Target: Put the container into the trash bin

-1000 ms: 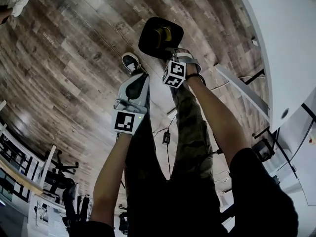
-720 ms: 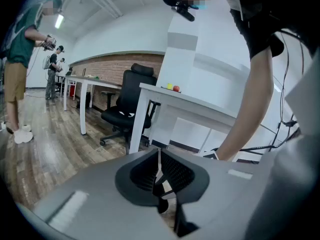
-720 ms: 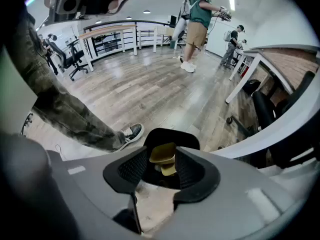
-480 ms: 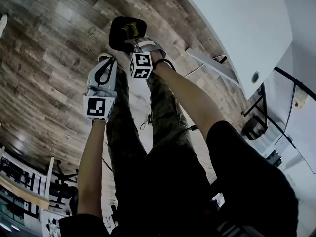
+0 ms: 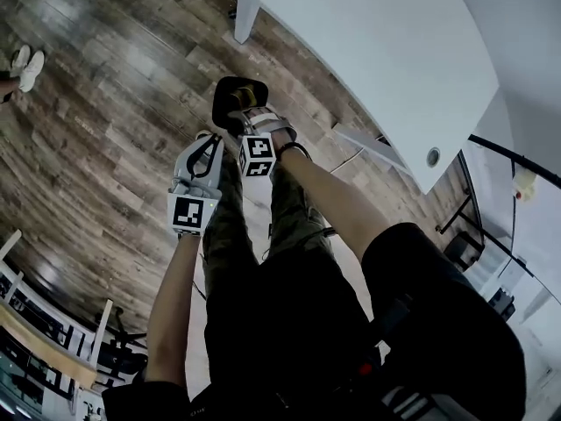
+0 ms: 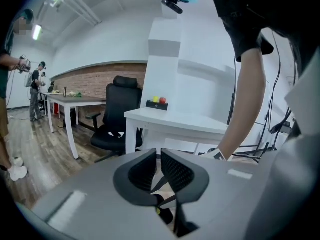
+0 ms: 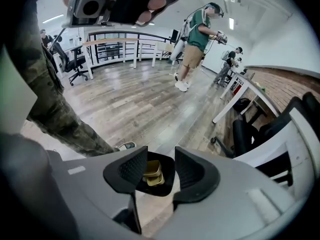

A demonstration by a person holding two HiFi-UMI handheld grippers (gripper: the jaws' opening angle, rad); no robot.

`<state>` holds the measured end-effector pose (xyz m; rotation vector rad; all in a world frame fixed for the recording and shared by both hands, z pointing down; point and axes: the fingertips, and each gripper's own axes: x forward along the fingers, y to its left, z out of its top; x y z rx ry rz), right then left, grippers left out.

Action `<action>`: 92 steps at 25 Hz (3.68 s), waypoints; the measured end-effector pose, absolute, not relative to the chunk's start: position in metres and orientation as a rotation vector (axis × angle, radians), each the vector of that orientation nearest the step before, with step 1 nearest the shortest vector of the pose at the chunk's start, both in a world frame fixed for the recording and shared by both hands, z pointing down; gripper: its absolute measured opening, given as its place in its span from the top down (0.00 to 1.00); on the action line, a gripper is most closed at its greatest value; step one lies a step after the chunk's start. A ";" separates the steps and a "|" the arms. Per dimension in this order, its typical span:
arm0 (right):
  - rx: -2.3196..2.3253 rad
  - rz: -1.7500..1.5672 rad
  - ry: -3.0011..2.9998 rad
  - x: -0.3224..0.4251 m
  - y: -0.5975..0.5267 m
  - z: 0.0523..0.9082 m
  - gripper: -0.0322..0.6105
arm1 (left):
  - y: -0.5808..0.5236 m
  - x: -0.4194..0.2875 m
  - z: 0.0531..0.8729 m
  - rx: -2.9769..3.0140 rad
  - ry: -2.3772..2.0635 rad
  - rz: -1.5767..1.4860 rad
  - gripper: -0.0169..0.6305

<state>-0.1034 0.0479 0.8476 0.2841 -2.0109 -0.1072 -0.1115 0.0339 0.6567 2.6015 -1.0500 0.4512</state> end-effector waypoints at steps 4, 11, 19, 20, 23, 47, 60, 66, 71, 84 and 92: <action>0.327 -0.127 -2.024 -0.103 0.035 0.817 0.66 | 0.024 -0.111 0.638 2.618 -1.045 0.456 0.97; 0.399 -0.092 -2.101 -0.110 0.019 0.752 0.66 | -0.005 -0.117 0.604 2.627 -1.108 0.440 0.97; 0.438 -0.167 -2.220 -0.105 -0.010 0.649 0.67 | -0.044 -0.110 0.555 2.702 -1.190 0.390 0.97; 0.448 -0.167 -2.238 -0.106 -0.015 0.635 0.68 | -0.048 -0.111 0.549 2.701 -1.204 0.377 0.97; 0.498 -0.103 -2.288 -0.101 -0.026 0.596 0.69 | -0.055 -0.108 0.530 2.717 -1.231 0.346 0.97; 0.976 -0.087 -2.571 -0.071 -0.100 0.433 0.93 | -0.099 -0.112 0.415 2.865 -1.404 0.251 0.97; 1.151 -0.180 -2.734 -0.063 -0.117 0.331 0.93 | -0.114 -0.116 0.340 2.921 -1.525 0.153 0.97; 1.188 -0.226 -2.799 -0.064 -0.112 0.297 0.93 | -0.107 -0.119 0.304 2.947 -1.547 0.076 0.97; 1.211 -0.325 -2.840 -0.062 -0.105 0.267 0.93 | -0.104 -0.114 0.271 3.003 -1.572 -0.013 0.97; 1.102 -0.161 -2.827 -0.069 -0.096 0.331 0.93 | -0.098 -0.115 0.322 2.912 -1.575 0.125 0.97; 1.043 -0.119 -2.750 -0.068 -0.091 0.375 0.93 | -0.090 -0.111 0.367 2.799 -1.544 0.156 0.97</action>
